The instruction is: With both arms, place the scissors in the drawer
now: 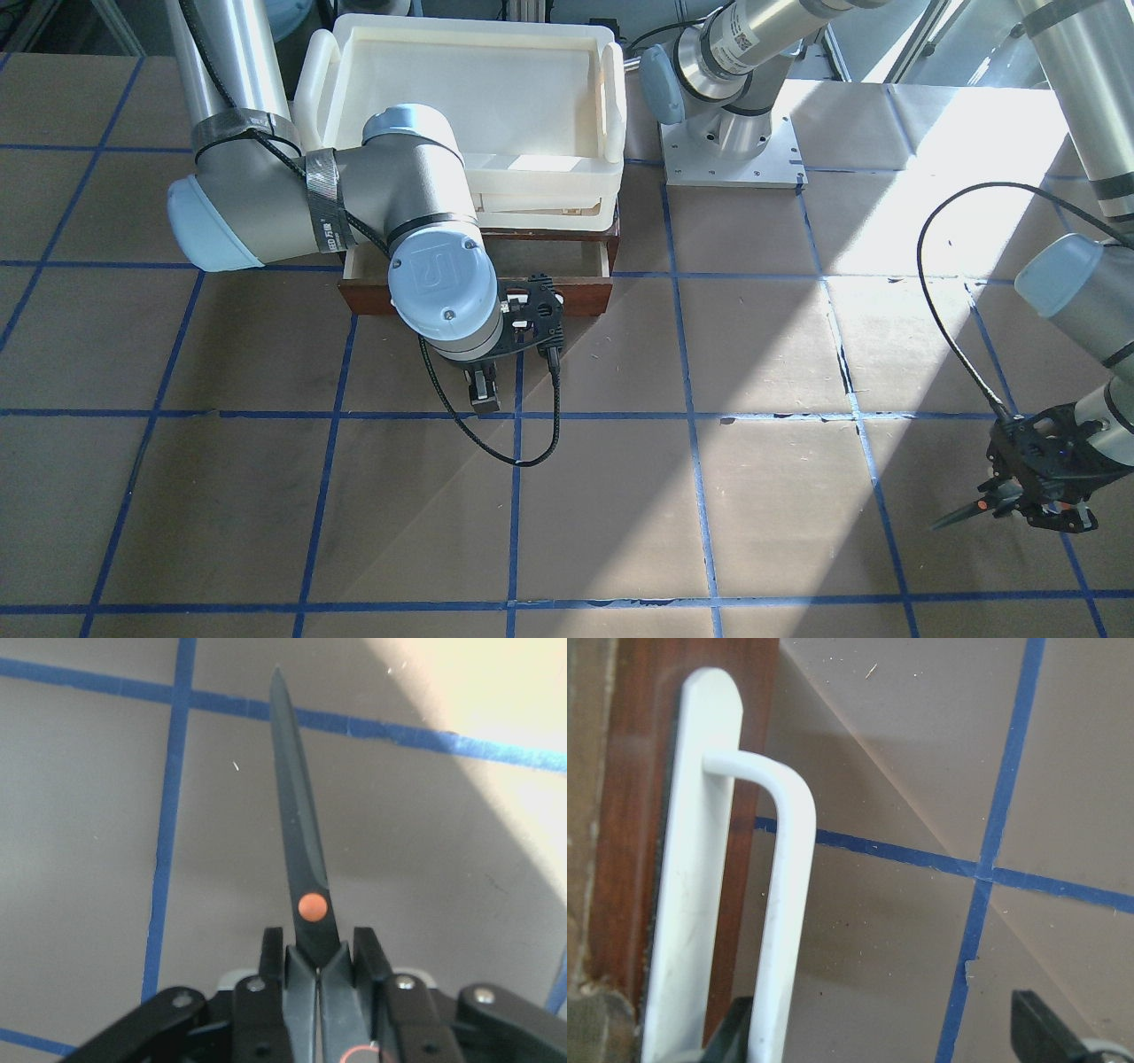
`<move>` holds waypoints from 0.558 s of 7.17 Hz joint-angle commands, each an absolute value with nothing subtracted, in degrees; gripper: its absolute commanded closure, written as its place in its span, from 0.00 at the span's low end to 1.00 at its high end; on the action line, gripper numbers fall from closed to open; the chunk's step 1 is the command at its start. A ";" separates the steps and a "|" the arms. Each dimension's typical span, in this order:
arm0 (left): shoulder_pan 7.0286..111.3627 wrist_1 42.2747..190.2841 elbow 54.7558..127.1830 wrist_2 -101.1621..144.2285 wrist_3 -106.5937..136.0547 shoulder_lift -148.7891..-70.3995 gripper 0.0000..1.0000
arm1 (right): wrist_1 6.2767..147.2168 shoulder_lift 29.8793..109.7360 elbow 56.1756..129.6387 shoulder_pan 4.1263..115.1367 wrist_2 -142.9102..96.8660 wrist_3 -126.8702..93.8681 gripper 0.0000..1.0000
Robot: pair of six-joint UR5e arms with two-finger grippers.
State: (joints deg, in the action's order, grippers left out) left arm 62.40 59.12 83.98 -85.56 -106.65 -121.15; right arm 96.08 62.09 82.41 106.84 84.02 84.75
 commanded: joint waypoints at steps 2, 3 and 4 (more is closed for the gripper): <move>66.86 64.86 84.02 -86.13 -102.84 -112.70 1.00 | 96.24 61.70 81.12 106.44 84.02 85.34 0.02; 68.10 66.17 84.11 -86.05 -101.35 -111.63 1.00 | 97.02 61.61 81.12 105.91 84.02 85.95 0.02; 68.20 66.27 84.29 -85.35 -101.16 -111.62 1.00 | 98.34 61.44 81.12 105.39 84.02 86.65 0.02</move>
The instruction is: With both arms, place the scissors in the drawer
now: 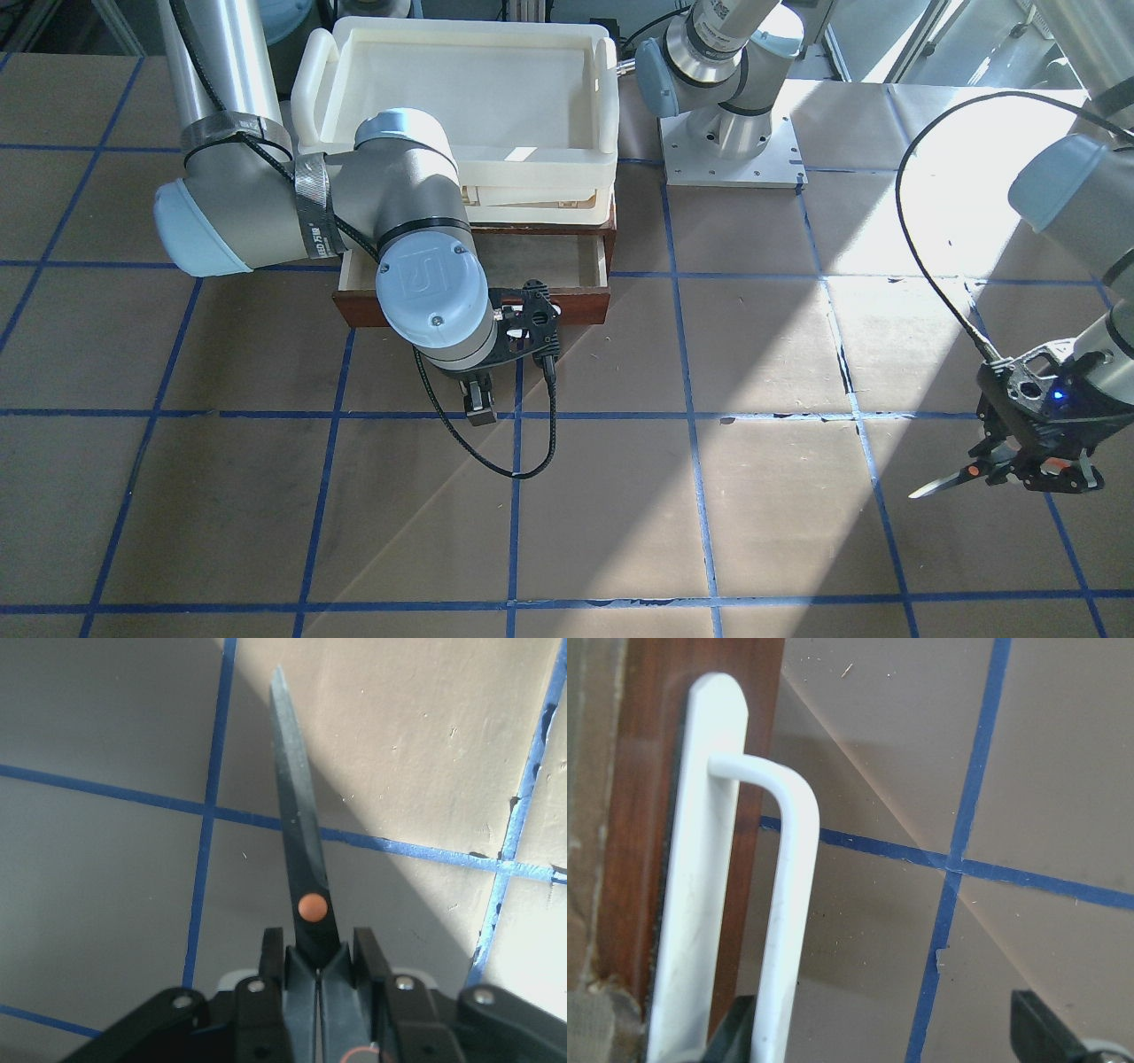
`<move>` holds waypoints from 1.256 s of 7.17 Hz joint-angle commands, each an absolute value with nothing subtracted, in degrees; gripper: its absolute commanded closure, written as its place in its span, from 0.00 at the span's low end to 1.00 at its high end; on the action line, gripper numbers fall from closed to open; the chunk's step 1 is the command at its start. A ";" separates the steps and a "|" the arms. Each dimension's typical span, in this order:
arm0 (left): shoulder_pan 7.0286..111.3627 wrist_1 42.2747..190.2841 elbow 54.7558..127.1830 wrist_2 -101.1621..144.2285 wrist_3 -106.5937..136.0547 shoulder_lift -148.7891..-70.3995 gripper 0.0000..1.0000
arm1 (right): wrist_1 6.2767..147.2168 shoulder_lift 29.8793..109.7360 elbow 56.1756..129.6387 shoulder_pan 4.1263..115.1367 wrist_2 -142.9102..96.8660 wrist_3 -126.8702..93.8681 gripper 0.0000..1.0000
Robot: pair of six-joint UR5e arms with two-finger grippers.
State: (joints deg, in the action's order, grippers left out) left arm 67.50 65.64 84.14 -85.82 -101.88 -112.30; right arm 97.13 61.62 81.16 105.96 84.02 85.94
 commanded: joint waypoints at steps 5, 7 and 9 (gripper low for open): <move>68.55 66.27 84.73 -85.34 -100.90 -111.53 1.00 | 101.25 59.16 78.59 105.03 83.32 86.66 0.02; 68.55 66.18 84.73 -85.25 -100.81 -111.80 1.00 | 101.25 58.36 77.17 104.94 83.32 86.66 0.02; 68.64 66.01 84.73 -85.17 -100.81 -112.15 1.00 | 101.25 58.36 76.99 104.16 83.23 87.01 0.02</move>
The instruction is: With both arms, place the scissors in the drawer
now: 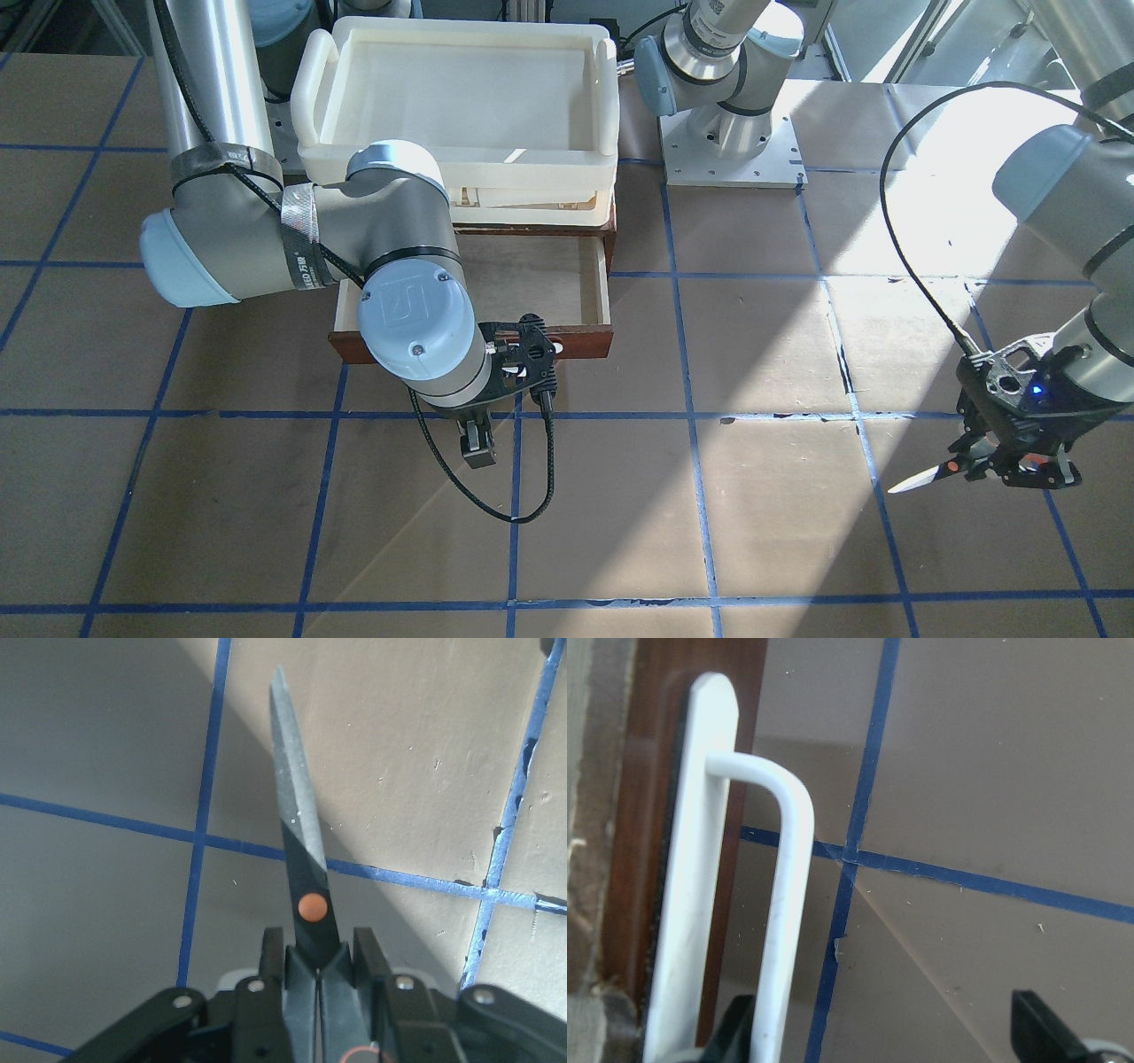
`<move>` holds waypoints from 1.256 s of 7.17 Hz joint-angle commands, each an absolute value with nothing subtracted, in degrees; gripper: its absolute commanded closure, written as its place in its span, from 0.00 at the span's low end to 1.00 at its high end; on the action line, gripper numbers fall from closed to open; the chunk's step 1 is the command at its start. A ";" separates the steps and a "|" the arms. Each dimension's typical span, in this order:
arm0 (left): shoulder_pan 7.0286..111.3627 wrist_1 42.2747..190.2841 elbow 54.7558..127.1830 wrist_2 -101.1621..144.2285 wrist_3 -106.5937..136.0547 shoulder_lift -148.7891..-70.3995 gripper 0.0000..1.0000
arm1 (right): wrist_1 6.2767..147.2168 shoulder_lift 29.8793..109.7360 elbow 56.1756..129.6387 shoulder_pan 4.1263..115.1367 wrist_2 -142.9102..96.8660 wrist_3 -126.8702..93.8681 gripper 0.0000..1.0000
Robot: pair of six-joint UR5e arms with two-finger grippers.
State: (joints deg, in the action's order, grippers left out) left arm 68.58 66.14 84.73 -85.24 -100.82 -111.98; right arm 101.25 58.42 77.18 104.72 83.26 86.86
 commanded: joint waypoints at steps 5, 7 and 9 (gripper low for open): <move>68.56 65.83 84.73 -85.17 -100.81 -112.24 1.00 | 101.25 56.69 74.63 103.98 82.79 86.92 0.02; 68.55 65.83 84.73 -85.17 -100.81 -112.32 1.00 | 102.73 56.08 74.53 103.97 82.18 86.92 0.01; 68.55 65.83 84.81 -85.17 -100.81 -112.32 1.00 | 103.36 55.64 74.09 103.97 82.18 86.92 0.00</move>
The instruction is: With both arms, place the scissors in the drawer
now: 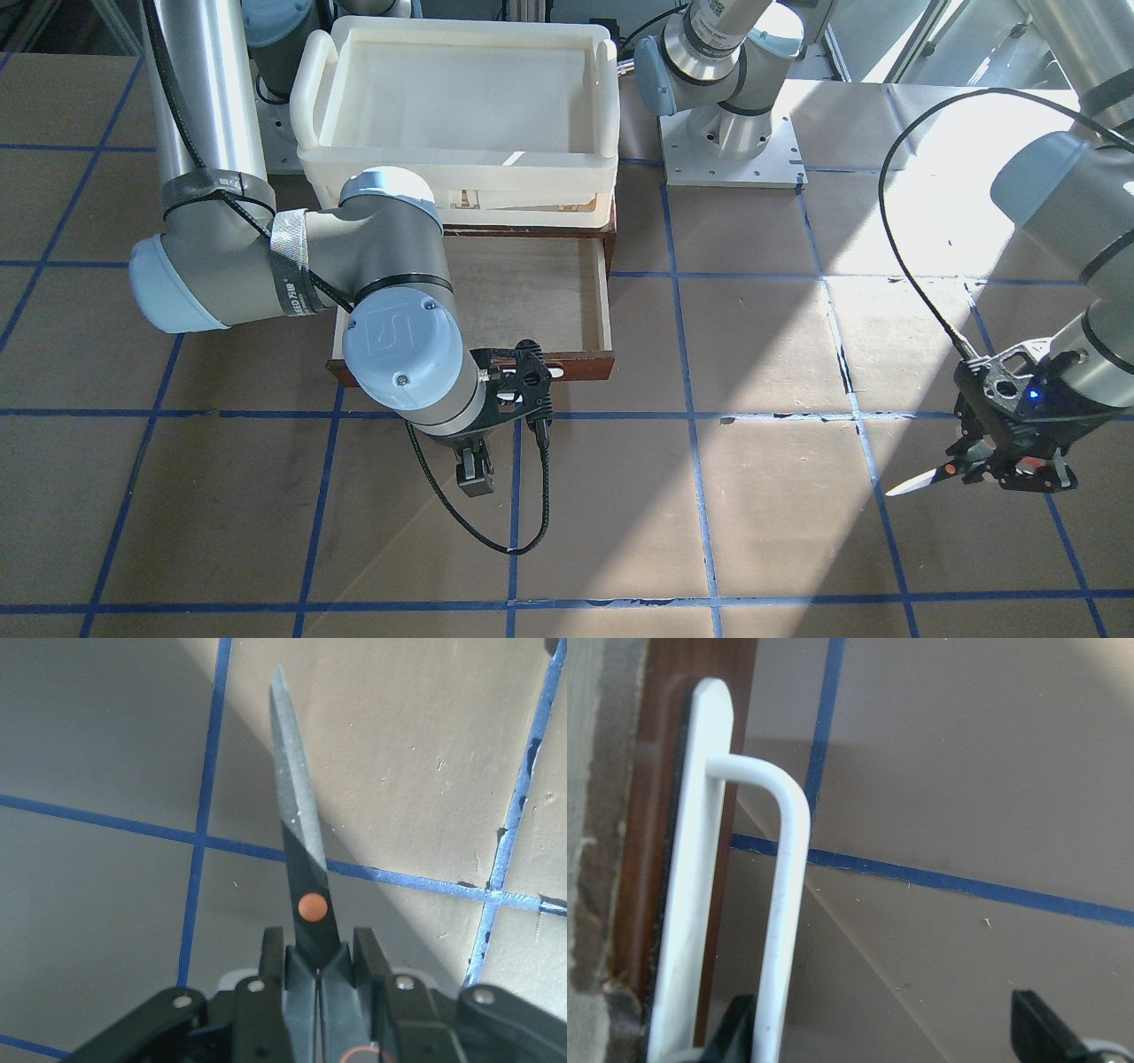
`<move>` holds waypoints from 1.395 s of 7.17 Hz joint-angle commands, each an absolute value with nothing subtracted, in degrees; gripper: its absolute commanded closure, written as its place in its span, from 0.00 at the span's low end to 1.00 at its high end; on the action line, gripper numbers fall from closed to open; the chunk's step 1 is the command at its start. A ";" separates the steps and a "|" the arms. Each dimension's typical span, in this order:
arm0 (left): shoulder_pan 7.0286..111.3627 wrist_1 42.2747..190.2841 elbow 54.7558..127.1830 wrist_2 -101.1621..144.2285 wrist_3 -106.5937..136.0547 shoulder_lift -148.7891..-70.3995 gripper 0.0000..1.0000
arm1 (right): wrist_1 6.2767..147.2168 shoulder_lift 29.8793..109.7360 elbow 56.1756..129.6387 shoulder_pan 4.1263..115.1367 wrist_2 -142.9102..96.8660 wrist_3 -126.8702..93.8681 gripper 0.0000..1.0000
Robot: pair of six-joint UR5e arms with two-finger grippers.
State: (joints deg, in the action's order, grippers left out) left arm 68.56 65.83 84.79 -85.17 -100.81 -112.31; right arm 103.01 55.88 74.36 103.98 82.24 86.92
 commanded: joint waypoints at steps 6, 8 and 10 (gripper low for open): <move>68.99 65.92 84.81 -85.17 -100.81 -112.24 1.00 | 98.09 57.48 74.09 103.45 82.09 85.78 0.00; 71.27 66.00 84.73 -85.34 -99.41 -111.36 1.00 | 93.90 59.75 73.13 101.61 78.94 84.99 0.00; 72.94 66.27 84.81 -85.34 -98.79 -111.01 1.00 | 87.91 62.39 69.71 97.40 78.75 85.25 0.00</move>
